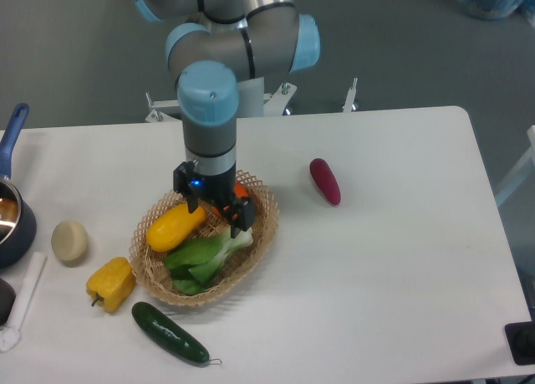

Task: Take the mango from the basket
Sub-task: 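Lower the gripper onto the yellow mango and close the fingers around it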

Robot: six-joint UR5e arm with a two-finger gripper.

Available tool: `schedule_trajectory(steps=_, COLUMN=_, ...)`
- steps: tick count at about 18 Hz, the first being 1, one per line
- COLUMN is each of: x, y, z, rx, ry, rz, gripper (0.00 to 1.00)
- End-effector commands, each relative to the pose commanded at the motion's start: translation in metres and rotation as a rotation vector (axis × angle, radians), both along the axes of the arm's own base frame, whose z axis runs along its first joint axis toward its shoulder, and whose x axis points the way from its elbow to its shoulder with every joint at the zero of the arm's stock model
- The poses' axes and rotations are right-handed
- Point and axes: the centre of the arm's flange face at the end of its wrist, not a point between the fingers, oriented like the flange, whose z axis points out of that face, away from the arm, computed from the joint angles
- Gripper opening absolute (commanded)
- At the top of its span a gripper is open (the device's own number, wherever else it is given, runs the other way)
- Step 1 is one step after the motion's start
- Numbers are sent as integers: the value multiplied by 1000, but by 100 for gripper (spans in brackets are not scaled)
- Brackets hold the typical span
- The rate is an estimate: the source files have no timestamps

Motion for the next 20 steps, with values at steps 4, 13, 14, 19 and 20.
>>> schedule_trajectory(steps=4, x=13, y=-5, z=-13, rx=-18, ry=-17, rz=-13, gripper=100)
schedule_trajectory(steps=13, x=20, y=-8, z=-18, rx=-47, ry=23, rz=-186, gripper=100)
schedule_trajectory(steps=14, x=21, y=-7, z=-19, rx=-48, ry=22, rz=-189, gripper=100)
schedule_trajectory(steps=19, x=40, y=-6, z=-32, rx=-66, ry=0, rz=-209, gripper=100)
schedule_trajectory(steps=20, x=43, y=-7, z=-34, rx=-69, ry=-3, rz=-212, gripper=100)
